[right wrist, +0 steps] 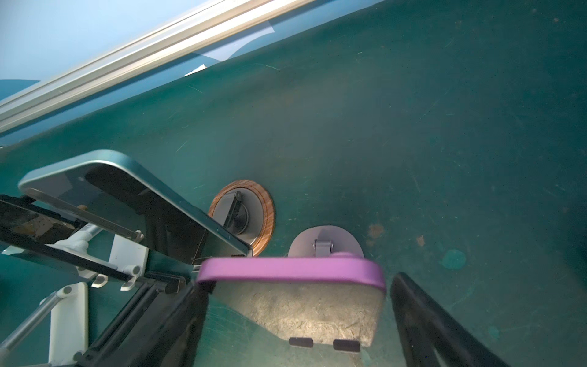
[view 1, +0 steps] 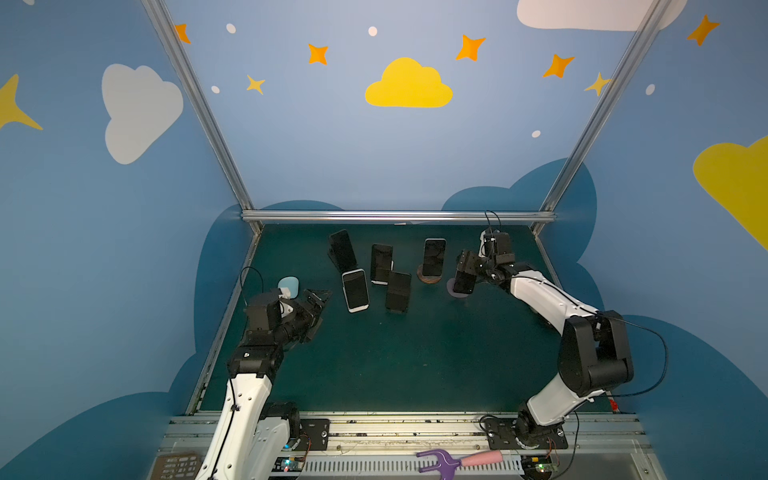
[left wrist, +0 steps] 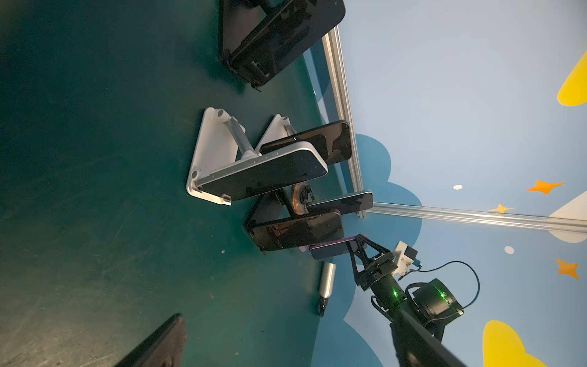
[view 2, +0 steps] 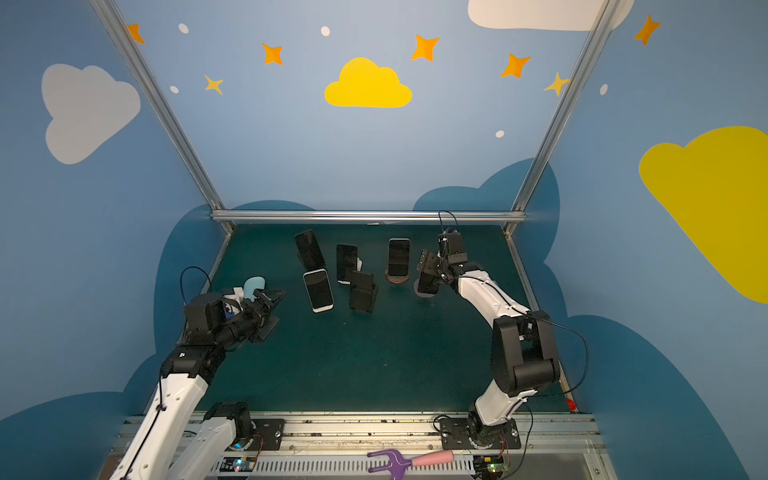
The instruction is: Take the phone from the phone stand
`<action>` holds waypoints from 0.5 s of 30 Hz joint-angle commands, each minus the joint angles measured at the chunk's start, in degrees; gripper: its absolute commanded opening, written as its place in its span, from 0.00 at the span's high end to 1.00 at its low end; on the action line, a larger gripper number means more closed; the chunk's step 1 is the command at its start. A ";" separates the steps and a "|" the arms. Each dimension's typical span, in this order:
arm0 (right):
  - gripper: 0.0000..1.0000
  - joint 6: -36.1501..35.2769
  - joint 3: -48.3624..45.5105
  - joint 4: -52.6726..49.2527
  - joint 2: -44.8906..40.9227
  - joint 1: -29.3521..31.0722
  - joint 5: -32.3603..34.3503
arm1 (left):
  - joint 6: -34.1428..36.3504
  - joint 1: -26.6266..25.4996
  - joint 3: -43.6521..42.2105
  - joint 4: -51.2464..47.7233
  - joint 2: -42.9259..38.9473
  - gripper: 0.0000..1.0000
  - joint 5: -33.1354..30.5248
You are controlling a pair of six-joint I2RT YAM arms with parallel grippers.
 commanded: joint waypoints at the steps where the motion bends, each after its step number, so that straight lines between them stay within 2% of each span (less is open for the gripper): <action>1: 0.10 0.08 -1.25 1.92 0.69 -0.07 0.46 | 0.97 -0.36 1.51 1.20 -0.34 0.00 0.05; 15: 0.14 -2.19 -4.51 8.02 1.48 0.83 2.49 | 0.72 -0.50 0.64 2.57 -2.73 0.00 -1.01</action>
